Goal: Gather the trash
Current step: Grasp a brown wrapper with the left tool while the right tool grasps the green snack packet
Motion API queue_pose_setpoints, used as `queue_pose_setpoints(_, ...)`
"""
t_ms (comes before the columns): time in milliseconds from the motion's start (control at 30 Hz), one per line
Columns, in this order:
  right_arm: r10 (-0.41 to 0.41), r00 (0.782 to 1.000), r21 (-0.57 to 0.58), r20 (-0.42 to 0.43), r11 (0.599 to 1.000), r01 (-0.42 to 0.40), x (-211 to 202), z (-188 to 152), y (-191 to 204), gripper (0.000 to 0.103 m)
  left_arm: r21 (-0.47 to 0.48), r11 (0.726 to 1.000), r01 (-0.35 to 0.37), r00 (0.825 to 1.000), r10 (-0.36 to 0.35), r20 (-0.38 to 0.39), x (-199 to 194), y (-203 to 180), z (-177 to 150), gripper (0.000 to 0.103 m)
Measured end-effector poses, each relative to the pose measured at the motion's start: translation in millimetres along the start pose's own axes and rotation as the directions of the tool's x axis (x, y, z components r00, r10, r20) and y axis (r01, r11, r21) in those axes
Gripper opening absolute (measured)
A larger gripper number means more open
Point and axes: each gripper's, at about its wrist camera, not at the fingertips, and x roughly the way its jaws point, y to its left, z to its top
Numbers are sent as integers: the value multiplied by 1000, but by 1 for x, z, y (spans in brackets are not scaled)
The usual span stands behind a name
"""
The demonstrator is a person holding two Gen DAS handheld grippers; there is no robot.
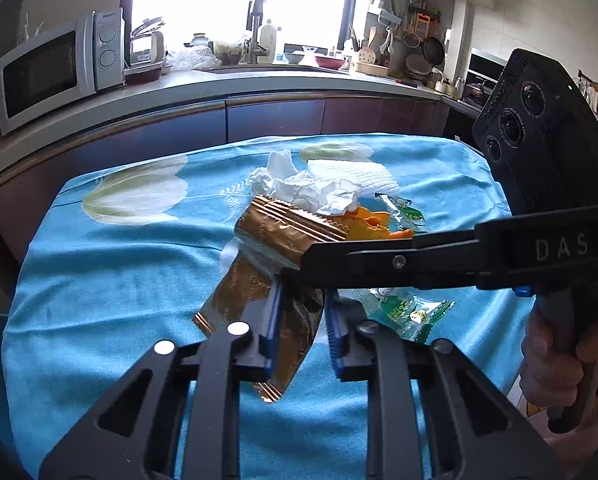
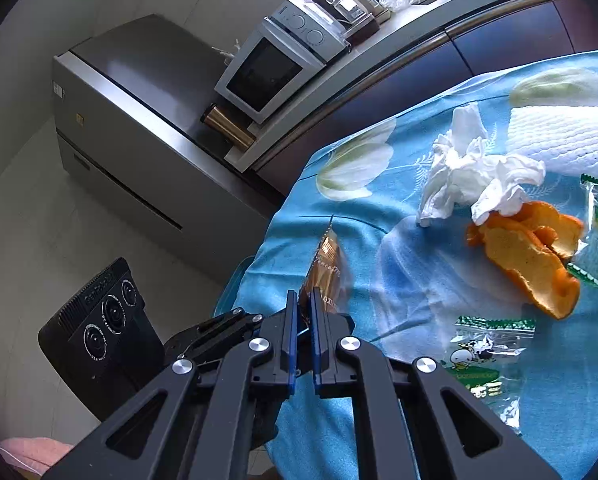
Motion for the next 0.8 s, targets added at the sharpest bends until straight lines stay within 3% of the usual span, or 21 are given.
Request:
queue_pose_setpoints(33, -7, 1000, -9, 0, 1000, 7, 0, -1, 1, 10, -9, 1000, 2, 1000, -2, -2, -1, 3, -1, 7)
queue_pose_setpoints(100, -35, 999, -36, 12, 999, 35, -3, -3, 4, 27, -22, 1000, 1, 1000, -1, 2, -4, 6, -4, 5)
queue_pose_setpoints(133, -75, 997, -61, 26, 995, 77, -8, -5, 5, 40, -29, 1000, 3, 1000, -2, 6, -6, 9, -5, 4)
queue_pose_setpoints(167, -125, 991, -85, 44, 988, 128, -14, -8, 5, 45, -39, 999, 6, 1000, -6, 9, -9, 13, -6, 3)
queue_pose_setpoints(267, -293, 952, -124, 84, 945, 302, -33, -19, -6, 47, -88, 996, 23, 1000, -22, 19, -16, 26, -7, 3)
queue_pose_setpoints(367, -400, 912, -116, 88, 906, 408, -48, -32, -20, 54, -127, 991, 33, 999, -31, 25, -24, 39, -9, 3)
queue_pose_setpoints(433, -439, 895, -114, 77, 888, 446, -52, -40, -27, 57, -138, 990, 31, 999, -27, 31, -29, 44, -10, 3)
queue_pose_setpoints(533, -448, 893, -108, 48, 886, 450, -47, -47, -36, 57, -157, 987, 31, 999, -25, 41, -39, 51, -10, 3)
queue_pose_setpoints(600, -434, 901, -97, 24, 896, 434, -41, -49, -41, 49, -174, 984, 28, 999, -20, 45, -45, 57, -12, 3)
queue_pose_setpoints(667, -419, 908, -93, 7, 904, 418, -35, -51, -43, 25, -189, 982, 23, 999, -14, 50, -51, 62, -14, 3)
queue_pose_setpoints(767, -419, 908, -95, 0, 904, 417, -31, -50, -44, 7, -206, 979, 9, 998, 3, 58, -62, 70, -17, 3)
queue_pose_setpoints(800, -414, 910, -97, -1, 906, 412, -31, -50, -43, 6, -212, 977, 7, 998, 6, 62, -66, 74, -18, 3)
